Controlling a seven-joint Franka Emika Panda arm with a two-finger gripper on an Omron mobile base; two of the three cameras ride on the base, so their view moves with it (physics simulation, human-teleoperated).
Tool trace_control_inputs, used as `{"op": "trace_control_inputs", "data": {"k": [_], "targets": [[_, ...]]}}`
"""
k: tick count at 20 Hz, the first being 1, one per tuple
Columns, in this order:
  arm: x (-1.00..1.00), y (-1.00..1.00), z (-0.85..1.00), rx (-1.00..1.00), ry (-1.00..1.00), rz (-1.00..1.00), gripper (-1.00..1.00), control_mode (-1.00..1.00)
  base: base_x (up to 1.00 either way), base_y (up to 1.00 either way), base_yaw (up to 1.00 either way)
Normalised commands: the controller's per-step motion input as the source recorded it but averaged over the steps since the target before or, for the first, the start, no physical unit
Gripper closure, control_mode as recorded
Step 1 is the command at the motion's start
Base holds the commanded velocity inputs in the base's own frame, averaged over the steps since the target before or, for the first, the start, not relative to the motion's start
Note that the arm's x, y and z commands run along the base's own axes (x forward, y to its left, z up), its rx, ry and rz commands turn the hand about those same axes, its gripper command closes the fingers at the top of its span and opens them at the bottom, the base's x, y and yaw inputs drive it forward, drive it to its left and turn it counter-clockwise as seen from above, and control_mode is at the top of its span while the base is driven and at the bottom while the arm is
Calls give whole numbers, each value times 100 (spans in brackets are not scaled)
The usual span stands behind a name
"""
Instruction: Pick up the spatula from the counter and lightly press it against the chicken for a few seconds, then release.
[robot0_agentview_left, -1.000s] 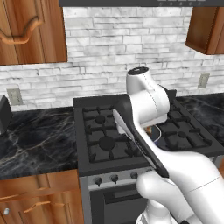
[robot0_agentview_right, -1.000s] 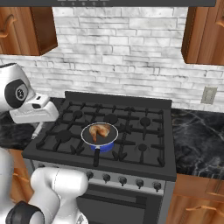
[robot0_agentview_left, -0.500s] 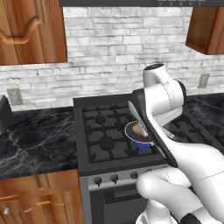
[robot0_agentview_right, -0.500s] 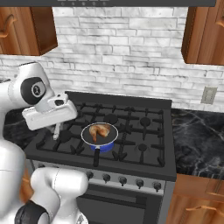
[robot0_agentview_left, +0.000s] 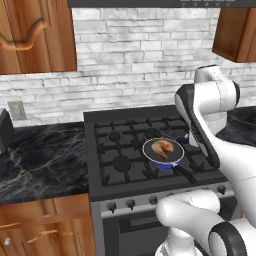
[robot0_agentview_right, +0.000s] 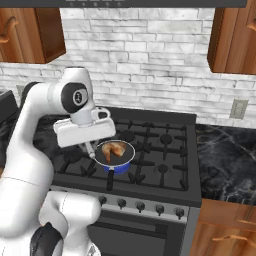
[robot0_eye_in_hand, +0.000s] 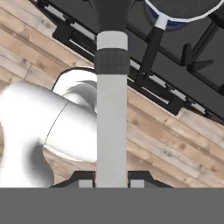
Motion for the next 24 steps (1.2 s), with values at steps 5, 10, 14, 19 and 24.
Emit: {"op": "trace_control_inputs", "data": {"k": [5,10,14,19,24], "targets": [[26,-60,-15,7,-3,21,100,-100,0,0,0],[13,-68,-3,0,-3,27,100,-100,0,0,0],[5,-66,-13,0,0,26,100,-100,0,0,0],[0,-49,-3,8,0,21,100,-100,0,0,0],[11,-13,-10,2,0,13,100,-100,0,0,0]]}}
